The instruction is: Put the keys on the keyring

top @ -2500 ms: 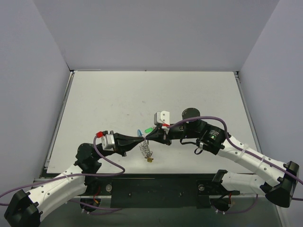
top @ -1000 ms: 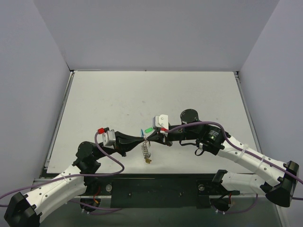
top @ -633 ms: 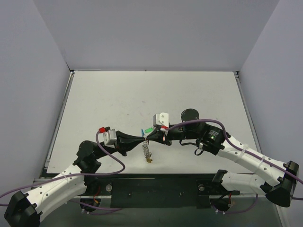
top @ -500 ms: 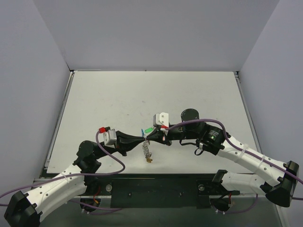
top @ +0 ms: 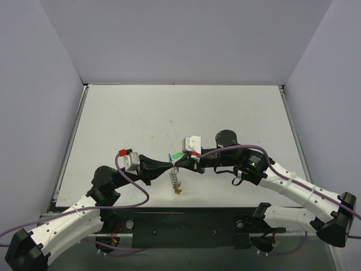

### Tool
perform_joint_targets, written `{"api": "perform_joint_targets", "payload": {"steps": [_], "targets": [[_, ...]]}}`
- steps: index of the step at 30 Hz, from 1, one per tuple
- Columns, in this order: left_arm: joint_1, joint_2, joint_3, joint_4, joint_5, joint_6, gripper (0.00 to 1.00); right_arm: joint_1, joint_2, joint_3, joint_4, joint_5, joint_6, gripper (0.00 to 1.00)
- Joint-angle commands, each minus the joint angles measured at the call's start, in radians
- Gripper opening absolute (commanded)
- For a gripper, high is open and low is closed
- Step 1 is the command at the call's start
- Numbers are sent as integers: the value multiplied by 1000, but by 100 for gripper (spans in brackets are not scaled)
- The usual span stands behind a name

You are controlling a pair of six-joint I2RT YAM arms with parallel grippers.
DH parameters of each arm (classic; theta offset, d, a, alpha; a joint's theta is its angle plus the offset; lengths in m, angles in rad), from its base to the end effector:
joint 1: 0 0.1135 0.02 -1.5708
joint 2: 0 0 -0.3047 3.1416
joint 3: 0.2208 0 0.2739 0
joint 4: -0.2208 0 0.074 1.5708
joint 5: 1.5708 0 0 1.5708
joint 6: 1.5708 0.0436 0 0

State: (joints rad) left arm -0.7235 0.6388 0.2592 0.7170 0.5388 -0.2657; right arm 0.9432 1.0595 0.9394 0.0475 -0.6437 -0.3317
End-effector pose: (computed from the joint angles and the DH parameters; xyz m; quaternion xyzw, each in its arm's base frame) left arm 0.0983 -0.1167 0.2887 0.3380 0.4937 -0.5088 0.6191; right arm 0.1268 0.2194 0.3989 -0.5866 0.4301 0.4154 0.5463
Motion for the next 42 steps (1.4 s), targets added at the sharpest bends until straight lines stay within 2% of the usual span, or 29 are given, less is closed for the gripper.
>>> {"api": "perform_joint_targets", "payload": {"steps": [1,22,38,42], "targets": [[13,-8,69,30,-39,-15,0,3,-9,9,-8,-31,-30,0],[22,-22,63,47,-79,-52,0,9,-16,-8,-41,-21,-78,0],[39,-41,14,168,-132,-145,0,6,-19,-19,-15,-17,-47,0],[38,-27,-9,251,-161,-196,0,8,-20,-25,6,-17,-38,0]]}}
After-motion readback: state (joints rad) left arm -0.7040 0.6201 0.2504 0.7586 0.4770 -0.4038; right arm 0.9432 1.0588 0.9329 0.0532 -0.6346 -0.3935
